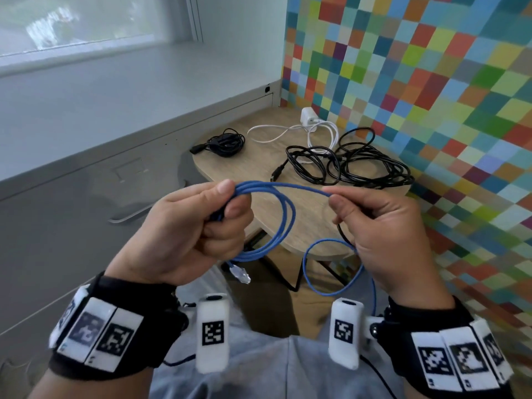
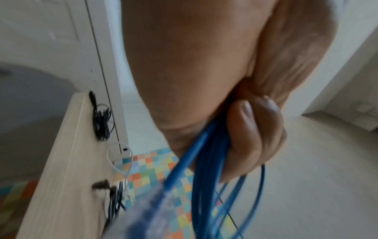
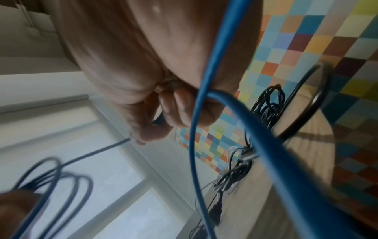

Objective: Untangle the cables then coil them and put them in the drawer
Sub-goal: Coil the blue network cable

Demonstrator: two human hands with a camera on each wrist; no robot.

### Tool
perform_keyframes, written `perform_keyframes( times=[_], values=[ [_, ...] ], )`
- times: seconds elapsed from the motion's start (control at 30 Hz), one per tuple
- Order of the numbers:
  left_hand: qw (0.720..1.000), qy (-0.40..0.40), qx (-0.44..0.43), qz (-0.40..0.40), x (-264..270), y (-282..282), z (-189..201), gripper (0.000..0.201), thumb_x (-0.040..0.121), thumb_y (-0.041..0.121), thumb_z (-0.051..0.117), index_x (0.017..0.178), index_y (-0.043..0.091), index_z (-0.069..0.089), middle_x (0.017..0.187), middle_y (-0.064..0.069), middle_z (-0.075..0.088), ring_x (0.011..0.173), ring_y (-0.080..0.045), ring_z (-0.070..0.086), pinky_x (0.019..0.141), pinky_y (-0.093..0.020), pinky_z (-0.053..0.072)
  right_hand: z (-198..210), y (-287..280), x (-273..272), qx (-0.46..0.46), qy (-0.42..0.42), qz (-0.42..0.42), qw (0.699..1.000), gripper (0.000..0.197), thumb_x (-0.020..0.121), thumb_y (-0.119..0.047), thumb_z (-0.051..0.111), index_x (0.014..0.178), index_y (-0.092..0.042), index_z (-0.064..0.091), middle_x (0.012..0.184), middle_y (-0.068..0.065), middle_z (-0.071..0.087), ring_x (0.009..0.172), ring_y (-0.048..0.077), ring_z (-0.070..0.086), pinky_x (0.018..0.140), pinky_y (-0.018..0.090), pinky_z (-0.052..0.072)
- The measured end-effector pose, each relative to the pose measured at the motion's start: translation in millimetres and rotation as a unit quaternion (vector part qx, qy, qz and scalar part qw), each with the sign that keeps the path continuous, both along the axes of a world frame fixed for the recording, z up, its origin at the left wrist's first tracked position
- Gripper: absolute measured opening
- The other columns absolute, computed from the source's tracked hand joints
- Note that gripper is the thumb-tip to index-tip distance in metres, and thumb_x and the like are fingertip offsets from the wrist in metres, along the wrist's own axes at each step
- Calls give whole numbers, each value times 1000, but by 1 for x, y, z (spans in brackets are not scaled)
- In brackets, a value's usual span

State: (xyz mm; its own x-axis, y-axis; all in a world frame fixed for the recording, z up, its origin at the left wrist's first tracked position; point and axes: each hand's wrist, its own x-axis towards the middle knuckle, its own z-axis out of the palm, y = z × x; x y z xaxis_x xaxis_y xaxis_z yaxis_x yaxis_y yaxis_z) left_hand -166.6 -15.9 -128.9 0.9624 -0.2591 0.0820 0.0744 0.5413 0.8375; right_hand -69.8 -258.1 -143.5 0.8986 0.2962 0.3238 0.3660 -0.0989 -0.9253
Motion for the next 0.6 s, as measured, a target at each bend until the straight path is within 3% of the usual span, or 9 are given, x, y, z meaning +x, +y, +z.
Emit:
perform_keyframes(
  times=[0.1, 0.17, 0.27, 0.33, 0.4, 0.5, 0.6],
  values=[
    [993, -11, -117, -22, 5, -13, 0, 24, 105, 31, 49, 87, 15, 49, 66, 5, 31, 47, -9, 23, 50, -28, 15, -9, 11, -3, -55, 12, -5, 998, 21, 97, -16, 71, 105, -33, 80, 72, -6, 73, 53, 3, 52, 53, 15, 41],
    [991, -15, -134, 18, 7, -21, 1, 25, 106, 32, 39, 89, 16, 48, 66, 6, 35, 45, -7, 29, 50, -24, 22, -14, 17, -5, -82, 44, 12, 996, 19, 99, -16, 68, 112, -27, 79, 73, -3, 73, 49, 1, 52, 51, 11, 39],
    [983, -22, -116, 140, 8, -30, 7, 27, 106, 35, 35, 87, 20, 48, 65, 9, 36, 44, -5, 39, 50, -21, 27, -21, 21, -7, -88, 118, 59, 987, 22, 103, -18, 63, 118, -25, 76, 74, 2, 72, 43, 3, 50, 50, 19, 44],
    [962, -34, -129, 236, 9, -28, 10, 29, 108, 36, 33, 87, 22, 48, 65, 9, 35, 46, -5, 41, 54, -20, 29, -24, 21, -6, -93, 158, 77, 980, 24, 104, -15, 61, 120, -26, 75, 72, 2, 69, 41, 8, 49, 50, 32, 53],
    [935, -50, -134, 325, 9, -21, 14, 31, 110, 36, 33, 87, 23, 48, 65, 10, 35, 48, -5, 41, 56, -19, 30, -24, 16, -3, -108, 175, 79, 975, 24, 104, -14, 61, 118, -27, 76, 68, 0, 65, 43, 15, 53, 52, 37, 58],
    [911, -88, -54, 400, 7, -16, 16, 31, 111, 30, 33, 87, 18, 49, 66, 7, 44, 50, -10, 51, 56, -22, 41, -23, 9, 0, -125, 155, 69, 978, 21, 103, -17, 62, 112, -29, 77, 63, -7, 63, 51, 8, 56, 53, 24, 52],
    [891, -128, 147, 410, 9, -29, 11, 25, 109, 21, 37, 90, 14, 51, 69, 0, 61, 65, -23, 71, 58, -30, 50, -22, 12, -3, -184, 76, 69, 978, 19, 101, -21, 65, 109, -31, 79, 70, -25, 69, 67, -7, 63, 63, 9, 45]
  ],
)
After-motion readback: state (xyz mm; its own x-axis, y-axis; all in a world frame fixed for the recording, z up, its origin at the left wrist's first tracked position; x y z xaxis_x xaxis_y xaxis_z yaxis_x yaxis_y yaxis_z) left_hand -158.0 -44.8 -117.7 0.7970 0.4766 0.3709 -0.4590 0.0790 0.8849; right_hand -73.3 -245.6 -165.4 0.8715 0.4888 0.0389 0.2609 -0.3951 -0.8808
